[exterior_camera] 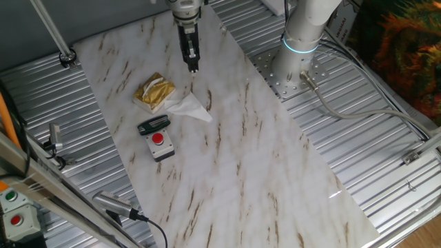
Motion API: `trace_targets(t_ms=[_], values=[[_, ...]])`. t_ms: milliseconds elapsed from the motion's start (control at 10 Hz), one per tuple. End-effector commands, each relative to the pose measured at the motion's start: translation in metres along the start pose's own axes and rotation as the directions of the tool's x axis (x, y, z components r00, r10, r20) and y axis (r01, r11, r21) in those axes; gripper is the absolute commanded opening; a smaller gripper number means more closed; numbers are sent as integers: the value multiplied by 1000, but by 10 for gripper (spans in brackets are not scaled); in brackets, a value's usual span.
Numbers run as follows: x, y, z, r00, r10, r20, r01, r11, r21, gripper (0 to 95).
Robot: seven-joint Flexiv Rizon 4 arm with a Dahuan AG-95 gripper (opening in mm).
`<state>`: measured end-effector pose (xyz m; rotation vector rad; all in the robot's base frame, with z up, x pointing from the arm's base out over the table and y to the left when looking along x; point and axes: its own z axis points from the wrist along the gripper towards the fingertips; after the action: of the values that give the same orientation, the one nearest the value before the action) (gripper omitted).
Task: Pull out a napkin
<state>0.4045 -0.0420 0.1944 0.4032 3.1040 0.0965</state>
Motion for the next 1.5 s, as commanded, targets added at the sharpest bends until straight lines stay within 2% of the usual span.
trace_targets(t_ms=[100,400,800,1200,1500], values=[[0,0,0,1000,-3,0,3,1000,-1,760],[0,0,0,1000,-8,-1,8,1000,-4,760],[-3,0,6,1000,-1,11,1,999,54,760],[-22,13,17,1000,-1,11,1,998,59,760],[-24,13,27,1000,-5,9,5,998,56,760]])
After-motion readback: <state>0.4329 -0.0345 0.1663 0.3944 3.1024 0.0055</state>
